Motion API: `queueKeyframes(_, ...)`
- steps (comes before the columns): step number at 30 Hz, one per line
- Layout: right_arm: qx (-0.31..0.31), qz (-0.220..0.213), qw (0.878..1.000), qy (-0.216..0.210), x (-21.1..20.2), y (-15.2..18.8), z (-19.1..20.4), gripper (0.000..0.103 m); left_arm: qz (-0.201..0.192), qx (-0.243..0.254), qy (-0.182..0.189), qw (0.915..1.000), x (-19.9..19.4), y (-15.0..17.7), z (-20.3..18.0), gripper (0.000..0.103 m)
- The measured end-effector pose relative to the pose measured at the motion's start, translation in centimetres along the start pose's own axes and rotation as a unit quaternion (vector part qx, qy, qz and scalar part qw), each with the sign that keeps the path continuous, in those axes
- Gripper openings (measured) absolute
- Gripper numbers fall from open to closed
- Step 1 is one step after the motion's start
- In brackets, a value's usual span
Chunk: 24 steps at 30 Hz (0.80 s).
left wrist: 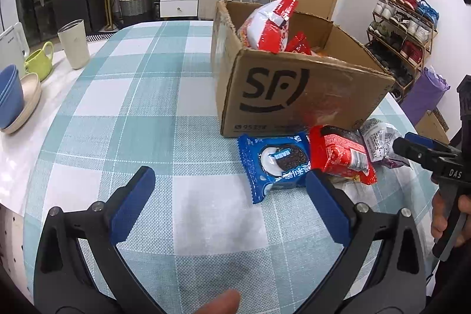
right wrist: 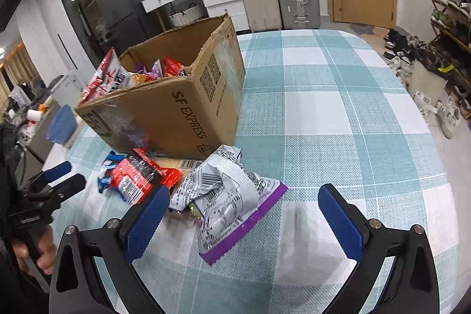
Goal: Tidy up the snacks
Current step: 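Withdraw both tools toward the Oreo pack and silver-purple bag, then close right tool on silver-purple bag while left tool closes on blue Oreo pack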
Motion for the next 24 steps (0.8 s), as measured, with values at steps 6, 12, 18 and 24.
queueKeyframes(6, 0.014, 0.009, 1.0, 0.011, 2.0, -0.1, 0.2, 0.102, 0.003, -0.01, 0.006, 0.9999, 0.3, 0.2, 0.4, 0.102)
queueKeyframes(12, 0.022, 0.012, 1.0, 0.008, 3.6, -0.2, 0.1, 0.098, 0.004, -0.016, 0.007, 0.9998, 0.5, 0.2, 0.7, 0.102)
queueKeyframes(18, 0.016, 0.01, 1.0, -0.011, 3.1, -0.3, 0.7, 0.075, 0.008, -0.019, 0.006, 0.9998, 0.9, 0.3, 0.8, 0.102)
queueKeyframes(24, 0.032, 0.001, 0.999, -0.033, 2.5, -0.3, 0.2, 0.056, 0.008, -0.017, 0.008, 0.9998, 0.8, 0.4, 0.4, 0.102)
Point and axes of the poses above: each gripper's, at about its wrist camera, not at the fingertips, and x roughly the way its jaws point, z to its left, y to its underside, the point moved 8 cm from there along x, roughly the way its jaws point, and after that the axes turned 4 degrees about -z, right-handed, at the moved point
